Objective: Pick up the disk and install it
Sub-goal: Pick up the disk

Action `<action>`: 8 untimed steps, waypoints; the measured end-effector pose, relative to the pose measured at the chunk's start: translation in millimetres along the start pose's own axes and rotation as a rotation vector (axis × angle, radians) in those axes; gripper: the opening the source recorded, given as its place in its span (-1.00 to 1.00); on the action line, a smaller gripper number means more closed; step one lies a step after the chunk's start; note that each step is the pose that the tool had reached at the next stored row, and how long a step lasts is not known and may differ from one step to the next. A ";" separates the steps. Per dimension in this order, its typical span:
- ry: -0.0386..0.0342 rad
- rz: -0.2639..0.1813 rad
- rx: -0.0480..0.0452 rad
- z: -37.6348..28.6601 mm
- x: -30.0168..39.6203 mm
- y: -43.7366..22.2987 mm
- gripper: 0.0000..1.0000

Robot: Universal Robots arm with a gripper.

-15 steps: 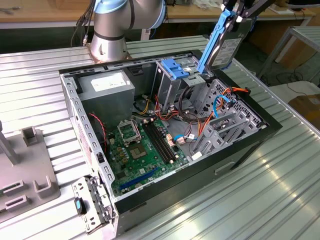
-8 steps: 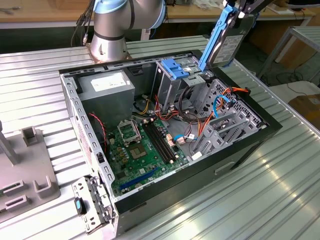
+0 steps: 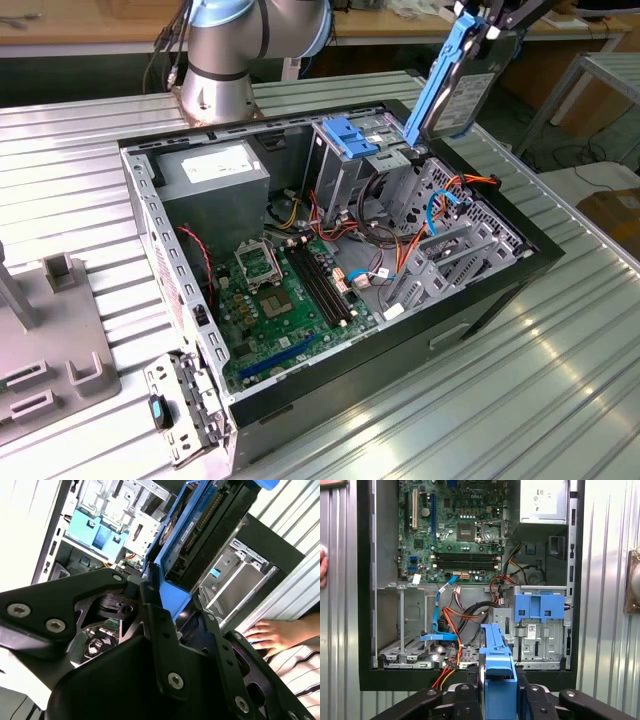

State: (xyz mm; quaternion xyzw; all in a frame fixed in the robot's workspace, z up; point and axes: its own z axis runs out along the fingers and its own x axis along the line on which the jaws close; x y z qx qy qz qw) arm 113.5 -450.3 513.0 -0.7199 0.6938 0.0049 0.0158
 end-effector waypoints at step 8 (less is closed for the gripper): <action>-0.0001 0.000 0.0000 -0.7 20.6 0.8 -0.26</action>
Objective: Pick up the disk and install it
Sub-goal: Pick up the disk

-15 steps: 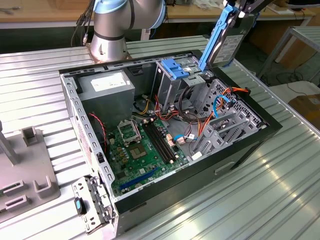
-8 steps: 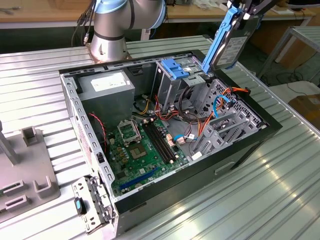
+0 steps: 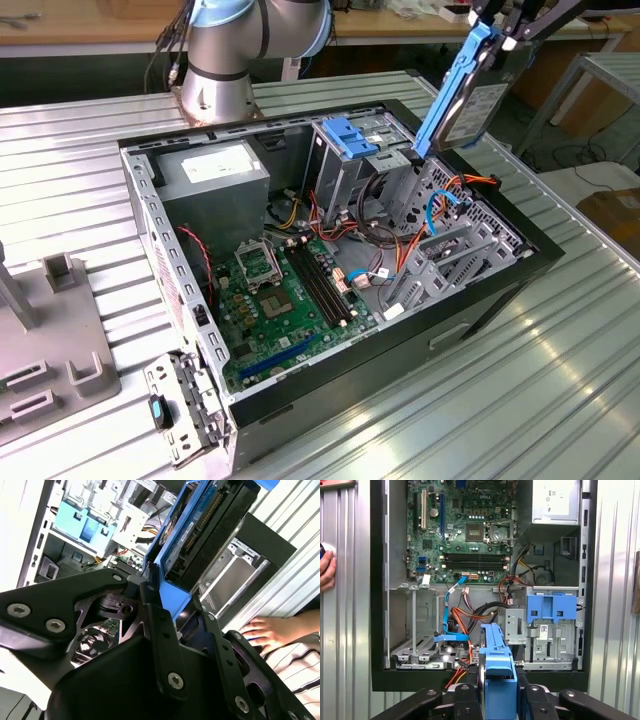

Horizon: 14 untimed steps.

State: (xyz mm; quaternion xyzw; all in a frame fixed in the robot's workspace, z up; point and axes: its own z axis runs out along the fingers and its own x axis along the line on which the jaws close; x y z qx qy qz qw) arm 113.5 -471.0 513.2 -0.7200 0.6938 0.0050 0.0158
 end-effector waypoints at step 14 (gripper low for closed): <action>0.0079 0.000 -0.0003 -1.2 38.5 1.4 -0.26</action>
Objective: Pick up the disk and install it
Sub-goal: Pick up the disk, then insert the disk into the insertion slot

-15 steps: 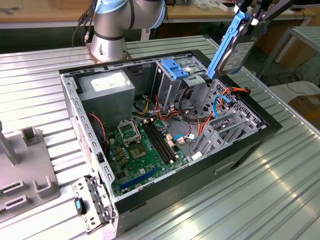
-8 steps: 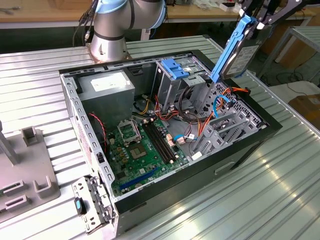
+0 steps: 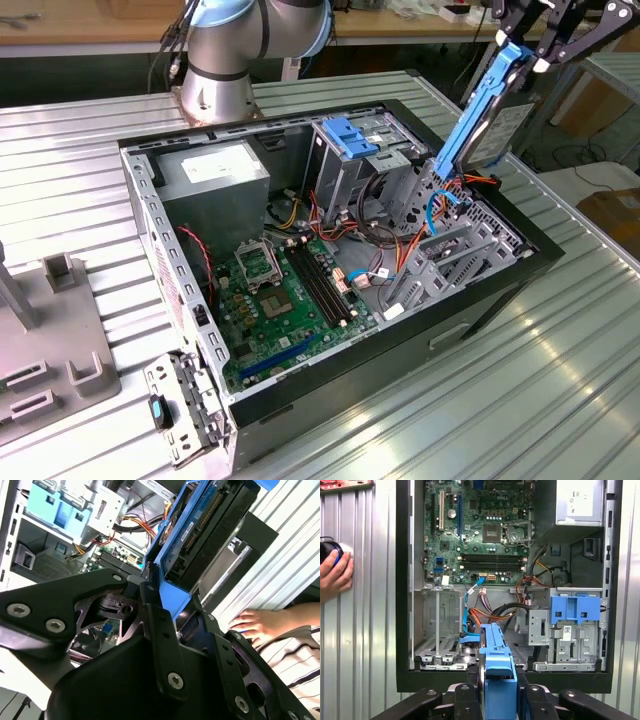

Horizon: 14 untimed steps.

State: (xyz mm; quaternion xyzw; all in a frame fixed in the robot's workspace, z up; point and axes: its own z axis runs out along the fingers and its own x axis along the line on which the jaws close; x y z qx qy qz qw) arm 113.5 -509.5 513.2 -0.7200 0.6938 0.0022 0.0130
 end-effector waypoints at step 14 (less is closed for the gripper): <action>0.0187 0.000 -0.0007 -1.2 55.4 2.1 -0.26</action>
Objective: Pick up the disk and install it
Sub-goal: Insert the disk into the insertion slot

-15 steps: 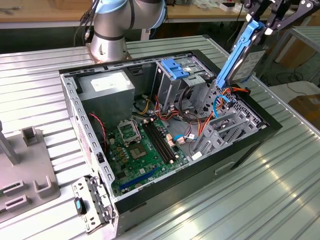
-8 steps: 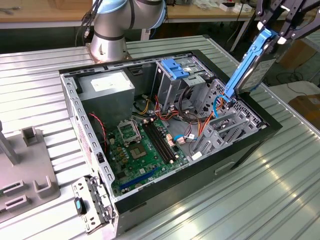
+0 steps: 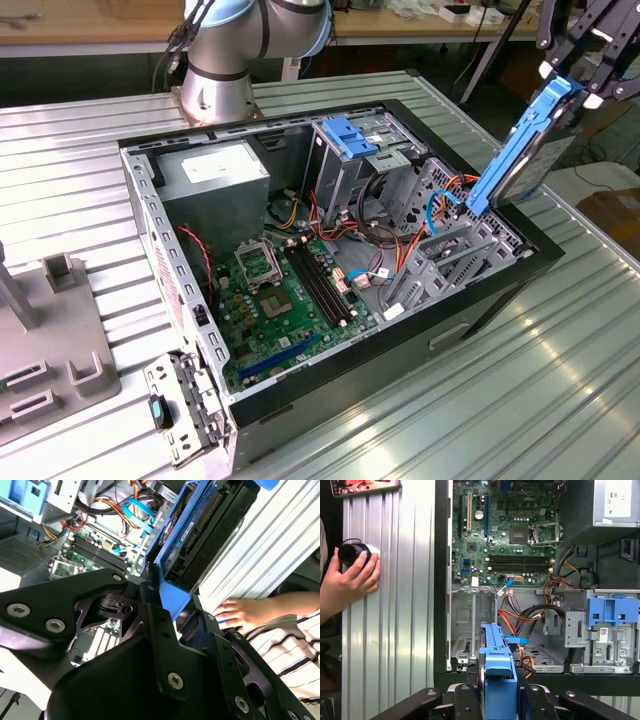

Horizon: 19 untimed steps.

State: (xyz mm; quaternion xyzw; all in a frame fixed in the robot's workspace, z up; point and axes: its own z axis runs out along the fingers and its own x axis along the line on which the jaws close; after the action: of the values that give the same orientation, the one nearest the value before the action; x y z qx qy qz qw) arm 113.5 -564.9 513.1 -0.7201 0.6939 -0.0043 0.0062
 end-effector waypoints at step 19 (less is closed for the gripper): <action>0.0050 0.000 0.0015 28.4 -1.2 41.9 -0.26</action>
State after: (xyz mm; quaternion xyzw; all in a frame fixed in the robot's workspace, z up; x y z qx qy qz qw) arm 72.0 -565.2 484.1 -0.7201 0.6938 -0.0066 0.0051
